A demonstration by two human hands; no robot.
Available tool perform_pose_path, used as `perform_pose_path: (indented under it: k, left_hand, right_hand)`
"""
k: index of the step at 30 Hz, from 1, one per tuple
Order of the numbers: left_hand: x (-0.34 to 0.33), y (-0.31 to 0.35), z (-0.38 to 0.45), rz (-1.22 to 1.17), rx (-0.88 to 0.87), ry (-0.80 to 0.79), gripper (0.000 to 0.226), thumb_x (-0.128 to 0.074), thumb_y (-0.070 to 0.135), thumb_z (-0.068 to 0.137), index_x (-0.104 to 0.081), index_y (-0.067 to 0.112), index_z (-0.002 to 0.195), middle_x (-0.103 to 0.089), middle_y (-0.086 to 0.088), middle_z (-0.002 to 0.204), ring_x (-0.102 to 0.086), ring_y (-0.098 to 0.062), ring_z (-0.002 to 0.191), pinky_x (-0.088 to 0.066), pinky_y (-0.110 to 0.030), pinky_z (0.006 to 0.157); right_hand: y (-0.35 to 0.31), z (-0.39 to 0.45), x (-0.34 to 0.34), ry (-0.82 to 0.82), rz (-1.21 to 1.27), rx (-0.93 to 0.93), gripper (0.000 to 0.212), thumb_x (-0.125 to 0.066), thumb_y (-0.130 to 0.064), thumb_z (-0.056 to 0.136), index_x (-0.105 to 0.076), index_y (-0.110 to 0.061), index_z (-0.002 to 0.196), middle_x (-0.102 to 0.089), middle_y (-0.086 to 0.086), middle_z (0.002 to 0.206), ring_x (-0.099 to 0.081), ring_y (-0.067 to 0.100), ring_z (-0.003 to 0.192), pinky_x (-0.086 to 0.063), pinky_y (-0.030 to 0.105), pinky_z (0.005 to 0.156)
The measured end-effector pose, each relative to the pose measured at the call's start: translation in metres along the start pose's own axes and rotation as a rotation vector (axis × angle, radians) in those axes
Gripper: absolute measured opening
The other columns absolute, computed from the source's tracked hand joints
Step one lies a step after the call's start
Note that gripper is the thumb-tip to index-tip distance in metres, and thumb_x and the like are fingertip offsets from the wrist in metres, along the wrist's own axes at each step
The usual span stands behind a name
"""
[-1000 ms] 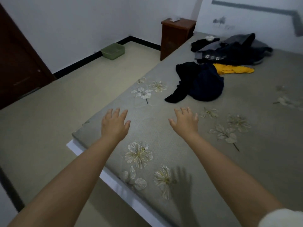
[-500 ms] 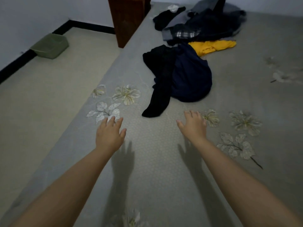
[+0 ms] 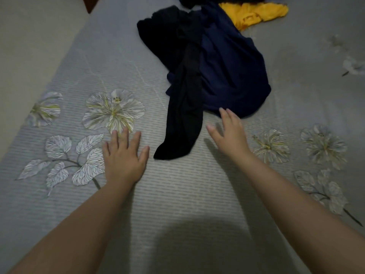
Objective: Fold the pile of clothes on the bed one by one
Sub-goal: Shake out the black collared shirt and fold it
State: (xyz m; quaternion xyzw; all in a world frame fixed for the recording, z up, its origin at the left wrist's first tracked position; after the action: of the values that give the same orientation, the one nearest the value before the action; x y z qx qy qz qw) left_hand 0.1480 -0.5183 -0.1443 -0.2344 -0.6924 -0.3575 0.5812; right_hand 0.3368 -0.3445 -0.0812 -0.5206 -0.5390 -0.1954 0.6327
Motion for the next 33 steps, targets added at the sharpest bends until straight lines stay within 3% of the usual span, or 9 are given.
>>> perform_pose_path:
  k: [6, 8, 11, 15, 22, 26, 29, 31, 33]
  left_hand:
    - [-0.001, 0.002, 0.002, 0.0, 0.02, -0.035, 0.054, -0.017, 0.048, 0.094, -0.025, 0.028, 0.144, -0.014, -0.005, 0.154, -0.001, -0.026, 0.142, 0.013, -0.035, 0.106]
    - [-0.003, 0.002, 0.001, 0.021, 0.029, -0.055, 0.053, -0.013, 0.047, 0.095, -0.022, 0.029, 0.144, -0.009, -0.003, 0.155, 0.003, -0.024, 0.142, 0.017, -0.034, 0.105]
    - [-0.003, 0.002, 0.003, 0.03, 0.037, -0.08, 0.062, -0.008, 0.05, 0.087, -0.02, 0.03, 0.144, -0.008, -0.002, 0.155, 0.005, -0.023, 0.142, 0.02, -0.033, 0.105]
    - [-0.002, 0.0, 0.003, 0.033, 0.042, -0.096, 0.064, -0.005, 0.052, 0.085, -0.016, 0.031, 0.145, -0.005, -0.001, 0.156, 0.008, -0.021, 0.142, 0.019, -0.034, 0.105]
    - [0.004, 0.003, 0.004, -0.033, 0.014, -0.098, 0.053, -0.021, 0.044, 0.096, -0.019, 0.026, 0.145, -0.009, -0.005, 0.155, 0.001, -0.024, 0.142, 0.006, -0.044, 0.112]
    - [0.021, 0.017, -0.031, -0.114, -0.181, -0.102, 0.062, -0.021, 0.042, 0.087, -0.029, 0.016, 0.143, -0.021, -0.011, 0.152, -0.013, -0.03, 0.14, -0.009, -0.048, 0.113]
    - [0.032, 0.047, -0.079, -0.168, -0.324, -0.121, 0.065, -0.022, 0.046, 0.086, -0.03, 0.015, 0.142, -0.02, -0.013, 0.152, -0.01, -0.032, 0.141, -0.008, -0.047, 0.112]
    - [0.036, 0.078, -0.107, -0.138, -0.511, -0.115, 0.067, -0.026, 0.052, 0.086, -0.034, 0.012, 0.14, -0.024, -0.017, 0.149, -0.012, -0.038, 0.139, -0.011, -0.05, 0.11]
    - [0.034, 0.107, -0.126, -0.089, -0.612, -0.107, 0.064, -0.038, 0.05, 0.088, -0.036, 0.012, 0.139, -0.025, -0.019, 0.148, -0.013, -0.043, 0.138, -0.013, -0.054, 0.109]
  right_hand:
    - [-0.05, 0.074, -0.019, 0.035, 0.033, -0.013, 0.068, -0.048, -0.052, 0.088, -0.014, -0.035, 0.144, -0.007, 0.016, 0.153, -0.015, 0.032, 0.137, -0.021, 0.045, 0.109]
    - [-0.058, 0.095, -0.031, -0.008, 0.083, -0.076, 0.069, -0.049, -0.047, 0.089, -0.01, -0.036, 0.145, -0.013, 0.019, 0.15, -0.024, 0.034, 0.133, -0.025, 0.04, 0.107]
    - [-0.06, 0.105, -0.043, -0.039, 0.143, -0.108, 0.066, -0.052, -0.029, 0.092, -0.015, -0.023, 0.146, -0.035, 0.016, 0.136, -0.04, 0.026, 0.12, -0.031, 0.025, 0.098]
    - [-0.041, 0.086, -0.032, -0.004, 0.173, -0.08, 0.063, -0.056, -0.019, 0.091, -0.023, -0.008, 0.143, -0.043, 0.017, 0.132, -0.041, 0.025, 0.121, -0.024, 0.014, 0.092]
    - [0.011, -0.049, -0.008, 0.025, 0.227, -0.055, 0.057, -0.066, -0.012, 0.082, -0.042, 0.001, 0.132, -0.054, 0.02, 0.125, -0.05, 0.028, 0.116, -0.028, 0.013, 0.09]
    - [0.068, -0.175, -0.005, -0.177, 0.367, -0.185, 0.055, -0.07, -0.009, 0.078, -0.048, -0.003, 0.129, -0.057, 0.012, 0.124, -0.051, 0.011, 0.106, -0.026, -0.003, 0.082]
    - [0.107, -0.261, 0.009, -0.494, 0.397, -0.33, 0.051, -0.07, -0.008, 0.077, -0.053, -0.006, 0.126, -0.058, 0.004, 0.122, -0.051, 0.004, 0.1, -0.031, -0.008, 0.072]
    - [0.129, -0.3, 0.019, -0.744, 0.265, -0.399, 0.043, -0.073, -0.015, 0.076, -0.061, -0.008, 0.118, -0.06, -0.005, 0.11, -0.055, 0.006, 0.094, -0.038, 0.0, 0.07]
    - [0.14, -0.32, 0.027, -0.814, 0.076, -0.408, 0.029, -0.074, -0.03, 0.074, -0.069, -0.008, 0.092, -0.064, -0.001, 0.085, -0.058, 0.013, 0.082, -0.041, 0.019, 0.066]
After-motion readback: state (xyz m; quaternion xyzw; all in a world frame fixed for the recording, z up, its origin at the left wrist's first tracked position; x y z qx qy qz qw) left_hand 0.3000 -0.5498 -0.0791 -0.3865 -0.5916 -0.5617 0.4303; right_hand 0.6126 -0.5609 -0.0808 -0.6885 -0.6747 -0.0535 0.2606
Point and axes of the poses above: each hand's wrist, its own z-axis towards the middle knuckle, its own x-axis out of the back of the hand, y = z × x, the point moved 4 cm from there along z, towards the middle knuckle
